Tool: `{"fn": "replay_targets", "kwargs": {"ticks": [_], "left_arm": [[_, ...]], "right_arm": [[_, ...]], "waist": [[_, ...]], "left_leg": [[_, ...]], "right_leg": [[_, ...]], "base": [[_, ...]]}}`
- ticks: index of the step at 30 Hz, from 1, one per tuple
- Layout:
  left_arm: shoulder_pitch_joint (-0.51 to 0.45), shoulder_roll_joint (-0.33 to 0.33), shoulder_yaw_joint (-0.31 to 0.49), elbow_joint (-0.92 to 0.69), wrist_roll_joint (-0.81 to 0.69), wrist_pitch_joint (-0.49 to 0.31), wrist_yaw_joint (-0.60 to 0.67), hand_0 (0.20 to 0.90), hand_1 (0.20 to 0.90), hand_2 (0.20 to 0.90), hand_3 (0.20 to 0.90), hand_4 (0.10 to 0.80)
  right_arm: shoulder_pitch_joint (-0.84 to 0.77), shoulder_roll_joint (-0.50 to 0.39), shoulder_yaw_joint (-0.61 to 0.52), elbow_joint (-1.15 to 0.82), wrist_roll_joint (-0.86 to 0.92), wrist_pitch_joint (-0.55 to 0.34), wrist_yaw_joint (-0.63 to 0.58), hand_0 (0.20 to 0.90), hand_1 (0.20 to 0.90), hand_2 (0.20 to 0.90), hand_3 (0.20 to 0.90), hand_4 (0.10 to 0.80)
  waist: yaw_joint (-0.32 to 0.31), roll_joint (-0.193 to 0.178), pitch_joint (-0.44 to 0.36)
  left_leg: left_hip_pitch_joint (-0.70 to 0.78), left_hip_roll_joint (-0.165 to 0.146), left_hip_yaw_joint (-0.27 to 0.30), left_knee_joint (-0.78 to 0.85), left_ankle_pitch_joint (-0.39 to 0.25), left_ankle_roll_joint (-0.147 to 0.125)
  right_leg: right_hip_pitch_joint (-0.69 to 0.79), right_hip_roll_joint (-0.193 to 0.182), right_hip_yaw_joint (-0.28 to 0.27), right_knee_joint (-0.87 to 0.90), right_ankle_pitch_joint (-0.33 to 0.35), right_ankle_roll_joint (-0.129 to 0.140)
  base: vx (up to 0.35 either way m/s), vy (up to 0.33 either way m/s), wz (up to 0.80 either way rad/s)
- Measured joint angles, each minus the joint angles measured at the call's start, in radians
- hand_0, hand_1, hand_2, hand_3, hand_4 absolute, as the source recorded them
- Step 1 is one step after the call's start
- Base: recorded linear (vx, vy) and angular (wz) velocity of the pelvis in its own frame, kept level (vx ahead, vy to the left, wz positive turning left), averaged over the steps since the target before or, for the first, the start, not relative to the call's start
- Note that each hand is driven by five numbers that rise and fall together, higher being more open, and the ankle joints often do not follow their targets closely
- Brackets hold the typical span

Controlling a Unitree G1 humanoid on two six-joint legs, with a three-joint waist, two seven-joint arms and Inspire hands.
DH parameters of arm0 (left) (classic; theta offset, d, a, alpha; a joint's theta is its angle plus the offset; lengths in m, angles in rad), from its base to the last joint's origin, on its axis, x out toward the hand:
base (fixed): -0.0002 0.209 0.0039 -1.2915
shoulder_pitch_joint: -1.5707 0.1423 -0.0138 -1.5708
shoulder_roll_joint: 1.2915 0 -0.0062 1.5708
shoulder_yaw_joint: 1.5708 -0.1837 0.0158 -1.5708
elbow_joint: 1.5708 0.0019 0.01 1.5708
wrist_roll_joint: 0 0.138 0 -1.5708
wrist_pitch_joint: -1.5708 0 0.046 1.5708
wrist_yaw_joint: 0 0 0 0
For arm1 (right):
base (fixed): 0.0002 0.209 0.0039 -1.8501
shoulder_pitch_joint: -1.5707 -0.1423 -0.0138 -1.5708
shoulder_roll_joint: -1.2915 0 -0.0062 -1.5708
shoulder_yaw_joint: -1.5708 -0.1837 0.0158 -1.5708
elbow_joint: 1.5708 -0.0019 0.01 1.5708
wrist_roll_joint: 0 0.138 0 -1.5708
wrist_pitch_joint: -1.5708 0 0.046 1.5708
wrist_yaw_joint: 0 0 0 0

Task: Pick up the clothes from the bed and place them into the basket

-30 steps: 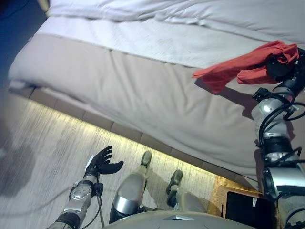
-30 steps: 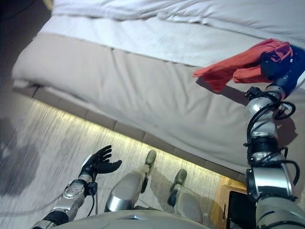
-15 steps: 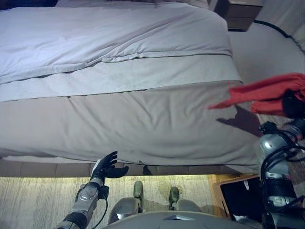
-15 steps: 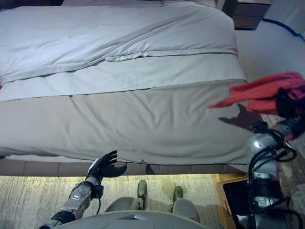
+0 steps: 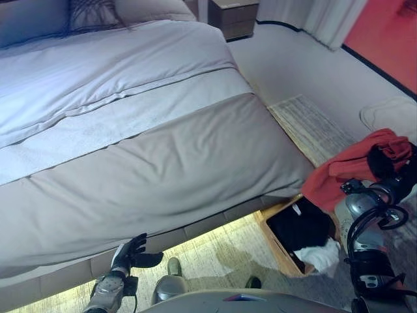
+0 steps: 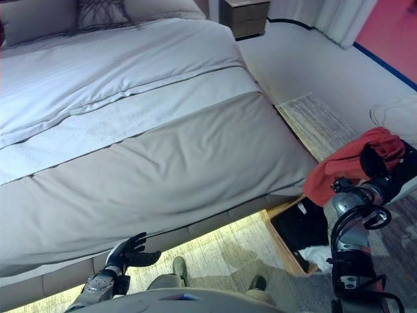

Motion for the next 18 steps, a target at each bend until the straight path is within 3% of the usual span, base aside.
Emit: {"fn": "replay_targets", "kwargs": {"ticks": [2, 4, 5, 6, 9, 10, 11, 12, 13, 14, 15, 16, 18], "left_arm": [[-0.001, -0.026, 0.001, 0.001, -0.001, 0.0, 0.001, 0.9, 0.9, 0.9, 0.9, 0.8], [-0.009, -0.038, 0.002, 0.009, -0.003, -0.002, -0.001, 0.9, 0.9, 0.9, 0.9, 0.8], [-0.002, -0.035, 0.007, 0.015, -0.01, -0.01, 0.001, 0.9, 0.9, 0.9, 0.9, 0.8], [0.01, -0.035, 0.008, 0.024, -0.011, -0.025, 0.004, 0.9, 0.9, 0.9, 0.9, 0.8], [0.018, -0.032, 0.023, 0.041, -0.011, -0.038, 0.002, 0.9, 0.9, 0.9, 0.9, 0.8], [0.014, -0.029, 0.049, 0.047, -0.011, -0.054, 0.002, 0.9, 0.9, 0.9, 0.9, 0.8], [-0.003, -0.026, 0.065, 0.064, -0.011, -0.065, 0.003, 0.9, 0.9, 0.9, 0.9, 0.8], [-0.019, -0.025, 0.072, 0.077, -0.011, -0.066, 0.003, 0.9, 0.9, 0.9, 0.9, 0.8], [-0.024, -0.029, 0.072, 0.09, -0.011, -0.065, 0.005, 0.9, 0.9, 0.9, 0.9, 0.8], [0.0, -0.041, 0.073, 0.091, -0.009, -0.064, 0.002, 0.9, 0.9, 0.9, 0.9, 0.8], [0.009, -0.052, 0.076, 0.094, -0.008, -0.058, 0.005, 0.9, 0.9, 0.9, 0.9, 0.8], [0.021, -0.047, 0.079, 0.084, -0.007, -0.056, 0.011, 0.9, 0.9, 0.9, 0.9, 0.8], [0.045, -0.007, 0.077, 0.061, -0.007, -0.059, 0.015, 0.9, 0.9, 0.9, 0.9, 0.8]], "right_arm": [[-0.001, -0.001, 0.0, 0.032, 0.018, 0.001, 0.019, 0.3, 0.3, 0.3, 0.2, 0.1], [-0.005, -0.001, 0.008, 0.09, 0.027, 0.008, 0.068, 0.3, 0.3, 0.3, 0.2, 0.1], [-0.011, -0.002, 0.024, 0.11, 0.033, 0.01, 0.093, 0.3, 0.3, 0.3, 0.2, 0.1], [-0.032, -0.003, 0.048, 0.127, 0.034, 0.011, 0.116, 0.3, 0.3, 0.3, 0.2, 0.1], [-0.044, 0.0, 0.094, 0.133, 0.033, 0.016, 0.107, 0.3, 0.3, 0.3, 0.2, 0.1], [-0.054, 0.002, 0.121, 0.136, 0.032, 0.021, 0.087, 0.3, 0.3, 0.3, 0.2, 0.1], [-0.077, 0.004, 0.135, 0.137, 0.023, 0.028, 0.076, 0.3, 0.3, 0.3, 0.2, 0.1], [-0.093, 0.006, 0.141, 0.139, 0.017, 0.031, 0.071, 0.3, 0.3, 0.3, 0.2, 0.1], [-0.129, 0.012, 0.157, 0.141, 0.004, 0.035, 0.067, 0.3, 0.3, 0.3, 0.2, 0.1], [-0.172, 0.016, 0.165, 0.141, -0.01, 0.034, 0.068, 0.3, 0.3, 0.3, 0.2, 0.1], [-0.211, 0.031, 0.163, 0.144, -0.017, 0.033, 0.068, 0.3, 0.3, 0.3, 0.2, 0.1], [-0.213, 0.051, 0.164, 0.143, -0.017, 0.032, 0.069, 0.3, 0.3, 0.3, 0.2, 0.1], [-0.187, 0.103, 0.163, 0.143, -0.016, 0.031, 0.071, 0.3, 0.3, 0.3, 0.2, 0.1]], "waist": [[-0.004, 0.002, -0.001], [0.007, -0.019, 0.005], [0.03, -0.026, 0.001], [0.058, -0.028, -0.003], [0.065, -0.018, 0.005], [0.092, -0.02, 0.017], [0.122, -0.021, 0.046], [0.132, -0.026, 0.068], [0.169, -0.035, 0.081], [0.177, -0.005, 0.077], [0.207, 0.036, 0.092], [0.207, 0.057, 0.099], [0.205, 0.027, 0.098]], "left_leg": [[0.0, 0.017, 0.0, 0.006, 0.007, -0.018], [-0.01, 0.022, -0.044, 0.057, -0.008, -0.04], [-0.009, 0.009, -0.132, 0.078, -0.042, -0.034], [-0.003, -0.035, -0.253, 0.097, -0.1, -0.016], [-0.001, -0.061, -0.28, 0.099, -0.107, -0.017], [-0.024, -0.067, -0.277, 0.149, -0.126, -0.034], [-0.05, -0.077, -0.291, 0.228, -0.15, -0.034], [-0.08, -0.094, -0.32, 0.295, -0.172, -0.017], [-0.129, -0.169, -0.444, 0.333, -0.236, -0.003], [-0.124, -0.215, -0.47, 0.253, -0.23, 0.025], [-0.102, -0.174, -0.429, 0.212, -0.167, 0.055], [-0.092, -0.146, -0.403, 0.202, -0.153, 0.065], [-0.058, -0.151, -0.384, 0.172, -0.147, 0.07]], "right_leg": [[-0.002, 0.015, 0.005, 0.0, -0.016, -0.004], [-0.004, 0.013, 0.026, -0.005, -0.028, -0.017], [-0.015, 0.017, 0.054, -0.005, -0.024, -0.024], [-0.034, 0.013, 0.1, 0.0, -0.008, -0.045], [-0.038, -0.004, 0.126, 0.0, 0.014, -0.053], [-0.051, -0.006, 0.15, 0.0, 0.01, -0.055], [-0.054, -0.009, 0.185, -0.006, 0.017, -0.069], [-0.054, -0.02, 0.206, -0.005, 0.024, -0.082], [-0.085, -0.044, 0.241, -0.005, 0.027, -0.085], [-0.115, -0.05, 0.252, -0.001, 0.019, -0.07], [-0.15, -0.036, 0.237, 0.085, 0.01, -0.066], [-0.192, -0.025, 0.204, 0.274, -0.051, -0.076], [-0.192, -0.028, 0.145, 0.479, -0.196, -0.067]], "base": [[0.027, -0.152, -0.13], [0.081, -0.109, -0.29], [0.141, -0.097, -0.97], [0.129, -0.064, -1.03], [0.172, -0.027, -0.36], [0.213, 0.039, -0.18], [0.153, 0.055, -0.27], [0.151, 0.085, -0.6], [0.134, 0.082, -0.77], [0.172, 0.103, -1.27], [0.123, 0.064, -1.02], [0.124, 0.05, -0.75], [0.09, -0.005, -0.32]]}}
